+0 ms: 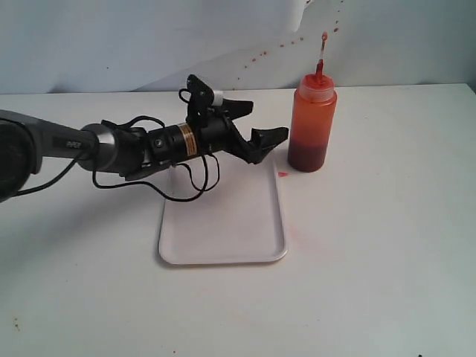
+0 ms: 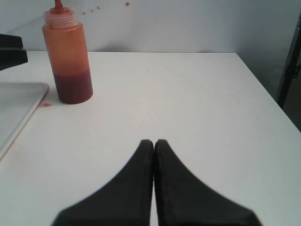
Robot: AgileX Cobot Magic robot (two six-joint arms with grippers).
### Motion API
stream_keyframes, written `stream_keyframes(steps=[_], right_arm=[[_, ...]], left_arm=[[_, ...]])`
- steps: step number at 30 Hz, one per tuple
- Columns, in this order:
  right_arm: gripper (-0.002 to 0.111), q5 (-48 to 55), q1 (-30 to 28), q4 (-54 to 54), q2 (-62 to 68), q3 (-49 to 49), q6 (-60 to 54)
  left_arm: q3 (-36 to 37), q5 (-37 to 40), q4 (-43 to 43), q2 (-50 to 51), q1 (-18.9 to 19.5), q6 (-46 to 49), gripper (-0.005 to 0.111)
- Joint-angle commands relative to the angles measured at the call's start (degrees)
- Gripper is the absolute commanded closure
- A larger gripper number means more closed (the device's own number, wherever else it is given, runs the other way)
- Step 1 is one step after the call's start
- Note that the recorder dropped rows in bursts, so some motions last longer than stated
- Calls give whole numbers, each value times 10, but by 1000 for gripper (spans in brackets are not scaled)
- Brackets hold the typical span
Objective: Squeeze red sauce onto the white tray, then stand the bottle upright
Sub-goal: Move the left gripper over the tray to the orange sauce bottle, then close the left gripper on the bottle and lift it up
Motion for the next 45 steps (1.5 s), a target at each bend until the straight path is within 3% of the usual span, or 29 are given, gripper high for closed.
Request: stream_keyframes(steps=[1, 13, 29, 36, 41, 43, 45], right_arm=[[108, -1, -5, 2, -3, 2, -1], [108, -1, -5, 2, -3, 2, -1], [108, -1, -5, 2, -3, 2, -1], [108, -1, -5, 2, -3, 2, -1], [108, -1, -5, 2, -3, 2, -1], [108, -1, -5, 2, -3, 2, -1], [108, -1, -5, 2, -3, 2, -1]], left_arm=[[-42, 6, 16, 38, -20, -41, 3], [-123, 109, 9, 88, -78, -48, 3], [-173, 250, -49, 92, -120, -49, 3], [-209, 363, -49, 93, -146, -52, 3], [-233, 372, -49, 118, -148, -52, 3], [-242, 377, -49, 127, -149, -52, 12], [-246, 380, -49, 127, -149, -52, 33]])
